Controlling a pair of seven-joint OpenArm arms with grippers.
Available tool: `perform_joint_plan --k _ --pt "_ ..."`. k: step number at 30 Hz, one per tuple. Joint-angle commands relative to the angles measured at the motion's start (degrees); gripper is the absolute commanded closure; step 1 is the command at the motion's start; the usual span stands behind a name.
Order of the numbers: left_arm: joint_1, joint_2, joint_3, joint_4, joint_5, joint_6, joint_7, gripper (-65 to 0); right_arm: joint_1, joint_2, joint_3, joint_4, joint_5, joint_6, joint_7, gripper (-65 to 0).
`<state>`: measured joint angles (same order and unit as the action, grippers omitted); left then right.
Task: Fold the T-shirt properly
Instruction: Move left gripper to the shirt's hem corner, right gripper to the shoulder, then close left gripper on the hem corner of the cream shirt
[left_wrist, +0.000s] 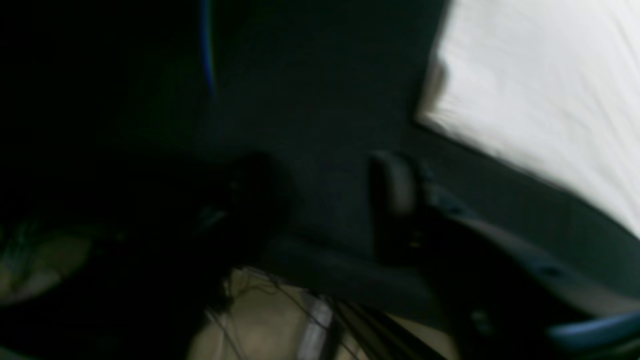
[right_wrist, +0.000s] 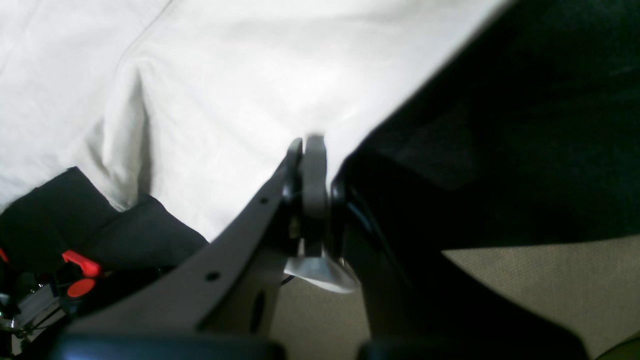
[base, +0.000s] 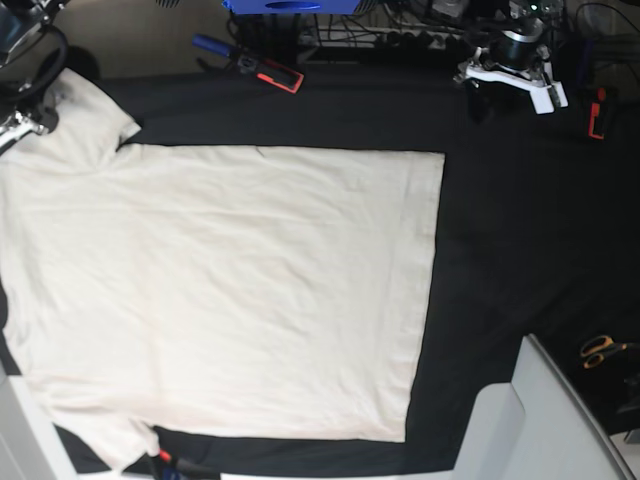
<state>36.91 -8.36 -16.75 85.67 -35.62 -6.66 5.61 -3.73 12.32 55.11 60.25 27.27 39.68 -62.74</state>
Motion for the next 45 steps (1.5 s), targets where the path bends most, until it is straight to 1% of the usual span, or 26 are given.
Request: perform_joint_plan --k 1,9,15,21,24,28,32,41,42,43,45 --pt "-0.38 -0.56 -0.17 0.0 -1.61 -0.33 -1.43 -39.5 0.08 0.12 -0.3 0.1 0.21 0.32 -0.78 -0.3" --pt "-5.56 -0.39 0.45 -1.58 -2.67 -0.42 -1.34 -39.7 -0.36 0.12 -0.39 0.1 0.21 0.32 -0.51 -0.3" --pt "-8.99 -0.56 7.04 -2.11 -2.58 -0.42 -1.34 -39.7 -0.36 0.12 -0.39 0.1 0.21 0.32 -0.78 -0.3" --pt "-13.65 -0.3 12.14 -10.37 -2.67 -0.42 -1.43 -39.7 -0.71 0.3 -0.39 0.1 0.21 0.32 -0.78 -0.3" --pt "-14.53 0.32 12.58 -13.27 -2.67 -0.42 -1.43 -39.7 -0.8 0.3 -0.39 0.1 0.21 0.32 -0.78 -0.3" --pt "-15.24 1.37 13.02 -13.62 -2.67 -0.42 -1.43 -39.7 -0.8 0.21 -0.39 0.1 0.21 0.32 -0.78 -0.3" --pt "-15.24 1.37 16.18 -13.1 -2.67 -0.42 -1.43 -39.7 -0.8 0.21 -0.39 0.1 0.21 0.32 -0.78 -0.3" --pt "-15.24 2.51 15.92 -13.62 -2.67 -0.42 -1.43 -39.3 -1.33 0.21 -0.39 0.1 0.21 0.32 -0.78 -0.3" --pt "-15.24 2.51 15.92 -13.62 -2.67 -0.42 -1.43 -38.8 -1.42 0.21 -0.39 0.1 0.21 0.32 -0.78 -0.3" --pt "-15.24 2.51 15.92 -13.62 -2.67 -0.42 -1.43 -36.4 -1.42 0.21 -0.39 0.1 0.21 0.32 -0.78 -0.3" --pt "-15.06 2.51 15.92 -13.27 -2.67 -0.42 -1.43 -29.3 -1.42 0.12 -0.39 0.1 0.21 0.32 -0.78 -0.3"
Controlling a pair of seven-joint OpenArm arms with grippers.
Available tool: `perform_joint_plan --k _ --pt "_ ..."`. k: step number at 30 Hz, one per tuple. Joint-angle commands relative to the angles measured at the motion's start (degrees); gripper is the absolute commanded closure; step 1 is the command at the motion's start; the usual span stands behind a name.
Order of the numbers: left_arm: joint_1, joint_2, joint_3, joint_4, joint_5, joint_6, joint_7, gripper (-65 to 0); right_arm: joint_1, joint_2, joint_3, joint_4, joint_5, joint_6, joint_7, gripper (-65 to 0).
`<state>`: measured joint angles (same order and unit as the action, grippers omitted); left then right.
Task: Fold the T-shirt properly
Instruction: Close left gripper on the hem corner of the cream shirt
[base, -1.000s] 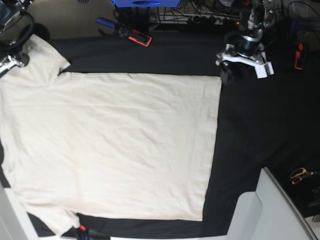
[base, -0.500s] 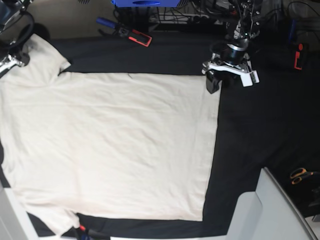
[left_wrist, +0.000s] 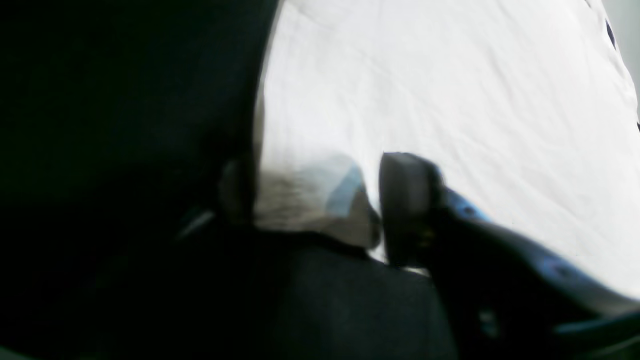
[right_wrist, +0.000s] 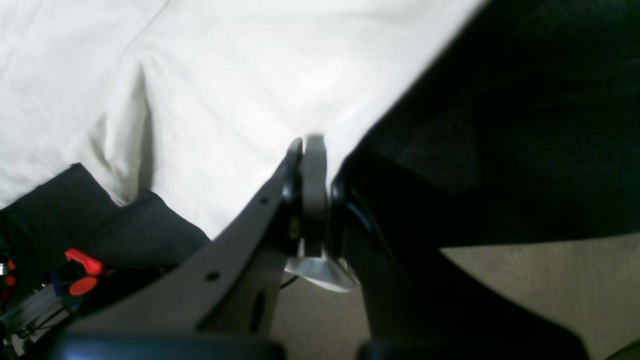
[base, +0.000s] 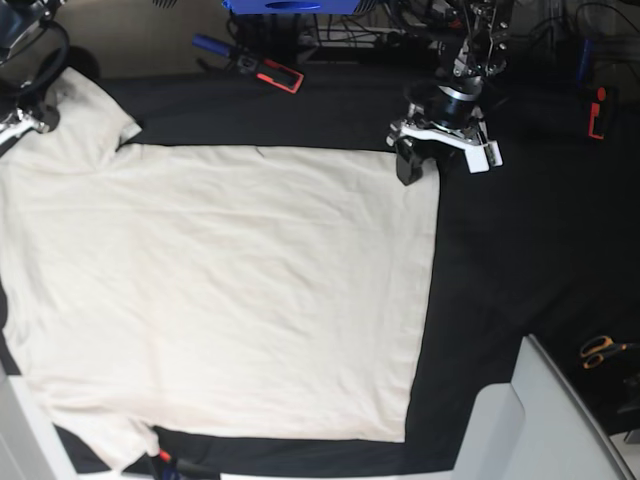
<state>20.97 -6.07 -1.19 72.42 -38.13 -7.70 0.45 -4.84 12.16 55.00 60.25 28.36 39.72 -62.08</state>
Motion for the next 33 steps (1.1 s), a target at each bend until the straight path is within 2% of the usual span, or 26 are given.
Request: perform_joint_plan --k 1,3,11,16,18,23,26,29,33 --pt "0.96 0.22 0.36 0.15 -0.24 0.63 3.73 -26.3 -0.3 0.28 -0.28 0.1 -0.89 0.28 -1.43 -0.3" --pt "1.84 0.22 0.18 0.15 -0.33 0.63 3.64 -22.7 -0.3 0.36 -0.28 0.1 -0.89 0.28 -1.43 -0.3" --pt "4.48 1.89 -9.14 -0.03 -0.33 0.63 3.73 -22.4 -0.3 0.36 -0.28 0.1 -0.89 0.28 -1.34 -0.3" --pt "4.48 1.71 -9.49 -0.03 -0.51 0.54 3.73 -22.5 -0.3 0.28 -0.28 0.1 -0.89 0.28 -1.26 -0.3" --pt "4.57 1.54 -9.05 -0.03 -4.2 0.19 3.82 -24.0 -0.3 0.28 -0.28 0.1 -0.89 0.28 -1.26 -0.3" --pt "6.24 -0.84 -9.05 -0.64 -15.01 -7.9 3.82 -40.8 -0.3 0.36 -0.28 0.1 -0.89 0.28 -1.17 -0.3" --pt "5.8 -1.1 -8.96 -2.4 -16.07 -11.42 4.96 -42.1 -0.3 0.45 -0.28 0.1 -0.89 0.28 -1.08 -0.3" --pt "3.86 -0.48 -9.75 -4.51 -16.07 -15.2 11.55 -42.1 -0.3 0.45 -0.28 0.1 -0.89 0.28 -1.08 -0.3" --pt "2.63 1.19 -9.84 -6.8 -15.89 -15.72 12.34 -42.1 -0.3 0.36 -0.28 0.1 -0.89 0.28 -0.99 -0.3"
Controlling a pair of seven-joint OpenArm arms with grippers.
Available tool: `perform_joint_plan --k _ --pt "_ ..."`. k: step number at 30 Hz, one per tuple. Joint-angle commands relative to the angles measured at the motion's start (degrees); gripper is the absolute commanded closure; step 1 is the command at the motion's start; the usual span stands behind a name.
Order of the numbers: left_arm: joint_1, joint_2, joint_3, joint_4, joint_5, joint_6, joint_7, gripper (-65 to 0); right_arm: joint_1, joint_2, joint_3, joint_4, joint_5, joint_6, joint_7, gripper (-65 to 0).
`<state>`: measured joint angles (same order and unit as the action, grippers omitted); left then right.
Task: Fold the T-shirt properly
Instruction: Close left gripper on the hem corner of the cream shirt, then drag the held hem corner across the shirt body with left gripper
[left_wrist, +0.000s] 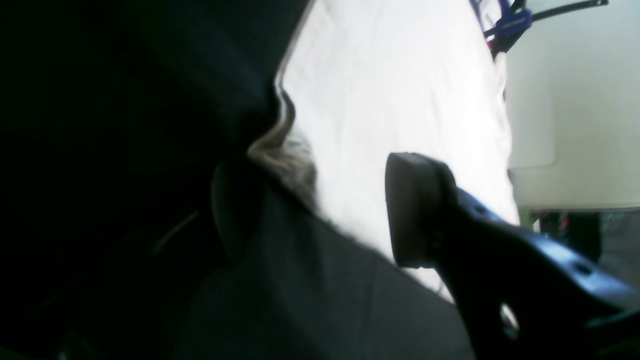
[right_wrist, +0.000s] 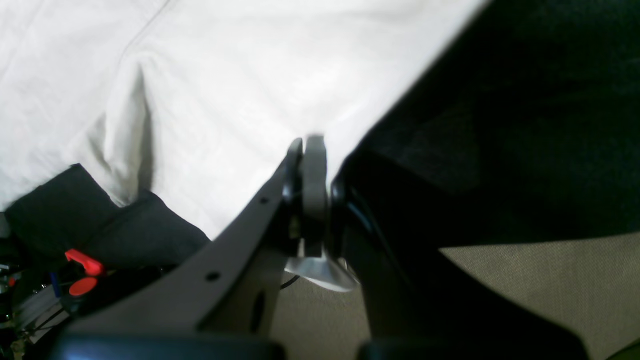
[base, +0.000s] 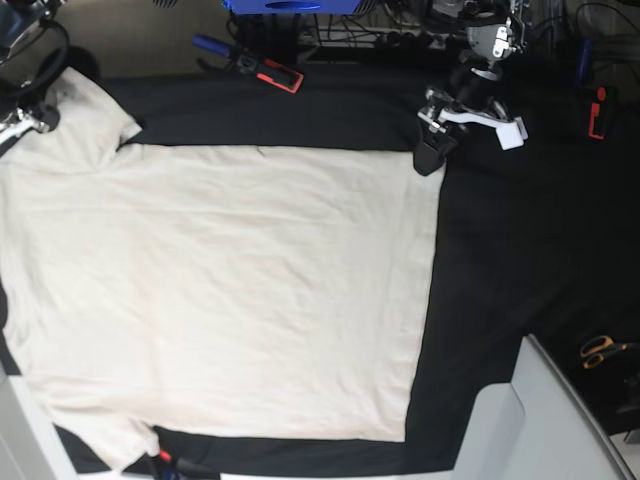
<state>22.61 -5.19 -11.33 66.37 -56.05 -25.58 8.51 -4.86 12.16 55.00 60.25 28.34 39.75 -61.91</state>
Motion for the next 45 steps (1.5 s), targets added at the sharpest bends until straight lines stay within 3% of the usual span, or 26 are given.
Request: perform_joint_plan --k 1,35,37,42,45 --pt "0.99 0.58 0.39 -0.65 2.03 2.15 4.28 -42.1 -0.28 0.36 -0.28 0.1 -0.86 0.25 -1.17 -0.3" --pt "-2.0 0.4 0.39 1.19 2.29 2.15 4.37 -41.6 -0.28 0.36 -0.28 0.1 -0.95 0.25 -1.08 -0.3" --pt "-2.0 0.4 0.39 1.19 2.29 2.15 4.37 -37.5 -0.28 0.36 -0.28 0.1 -0.95 0.25 -1.08 -0.3" --pt "-2.08 0.31 0.39 1.1 2.29 2.15 4.37 -15.1 -0.28 0.36 -0.28 0.1 -0.95 0.25 -1.08 -0.3" --pt "-2.08 0.31 0.39 1.1 2.29 2.15 4.37 -7.7 -0.28 0.28 -0.28 0.1 -0.95 0.25 -1.08 -0.3"
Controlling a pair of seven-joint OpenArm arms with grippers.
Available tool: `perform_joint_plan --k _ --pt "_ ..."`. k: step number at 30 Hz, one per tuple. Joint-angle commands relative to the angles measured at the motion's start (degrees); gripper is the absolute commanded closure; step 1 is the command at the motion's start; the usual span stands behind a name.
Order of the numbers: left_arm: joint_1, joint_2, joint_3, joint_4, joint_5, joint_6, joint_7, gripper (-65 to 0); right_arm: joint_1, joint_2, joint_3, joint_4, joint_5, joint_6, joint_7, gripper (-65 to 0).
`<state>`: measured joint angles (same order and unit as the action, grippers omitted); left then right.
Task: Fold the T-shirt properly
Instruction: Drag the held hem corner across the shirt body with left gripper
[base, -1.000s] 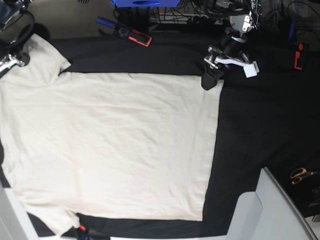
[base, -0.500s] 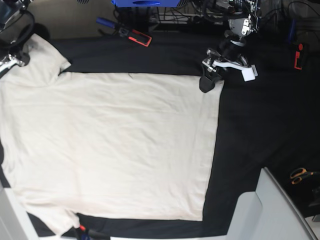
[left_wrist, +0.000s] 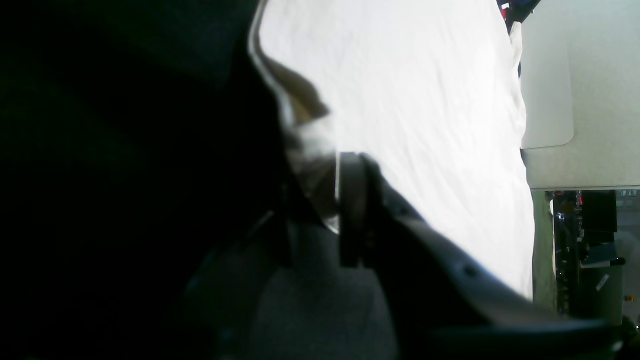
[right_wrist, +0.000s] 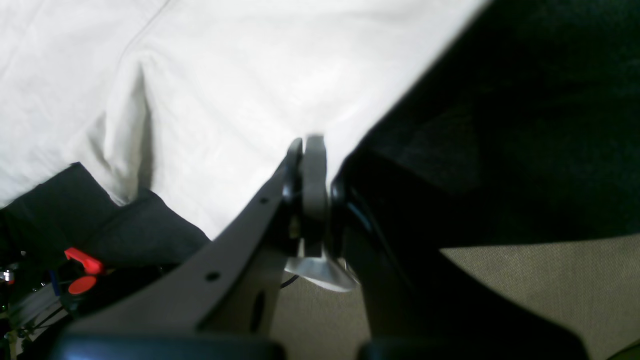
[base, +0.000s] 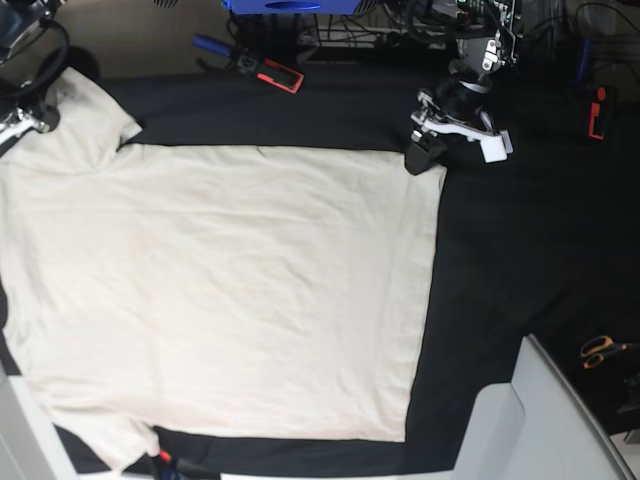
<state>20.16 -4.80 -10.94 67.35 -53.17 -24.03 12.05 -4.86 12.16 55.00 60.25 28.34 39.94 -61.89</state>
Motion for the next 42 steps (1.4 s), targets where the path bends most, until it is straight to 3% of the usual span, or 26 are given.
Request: perform_joint_plan --k 1,5,12,19,25,31,37,42 --pt "0.36 -0.08 -0.01 0.12 -0.59 0.6 0.91 -6.1 -0.28 0.28 -0.28 0.1 -0.95 0.06 -1.1 -0.3" --pt "0.36 -0.08 -0.01 0.03 -0.59 0.6 1.0 0.0 -0.37 0.28 -0.28 0.1 -0.95 0.06 -1.1 -0.3" --pt "0.45 -0.26 0.52 -0.23 -0.5 0.6 1.09 0.0 -0.37 0.28 -0.37 0.1 -1.04 0.06 -1.45 -0.3" --pt "0.28 -0.26 0.52 -1.02 7.32 0.69 1.09 0.0 -0.37 0.36 -0.37 0.1 -0.95 0.06 -2.68 -0.3" --pt "0.89 -0.43 0.08 0.21 8.38 6.32 1.09 0.0 -0.1 0.72 -0.37 1.69 -0.95 0.06 -5.85 -0.3" --pt "2.47 -1.22 0.61 8.82 8.46 8.08 1.09 0.0 1.48 0.72 -0.37 5.11 -0.95 0.06 -10.42 -0.3" --pt "1.16 -1.93 0.43 14.1 8.46 8.78 8.56 0.0 4.29 1.95 -0.37 4.76 -0.95 0.06 -11.04 -0.3" --pt "-0.78 -2.02 0.43 15.77 8.46 8.95 10.76 0.0 8.25 2.39 -0.37 4.76 -0.95 0.06 -13.32 -0.3"
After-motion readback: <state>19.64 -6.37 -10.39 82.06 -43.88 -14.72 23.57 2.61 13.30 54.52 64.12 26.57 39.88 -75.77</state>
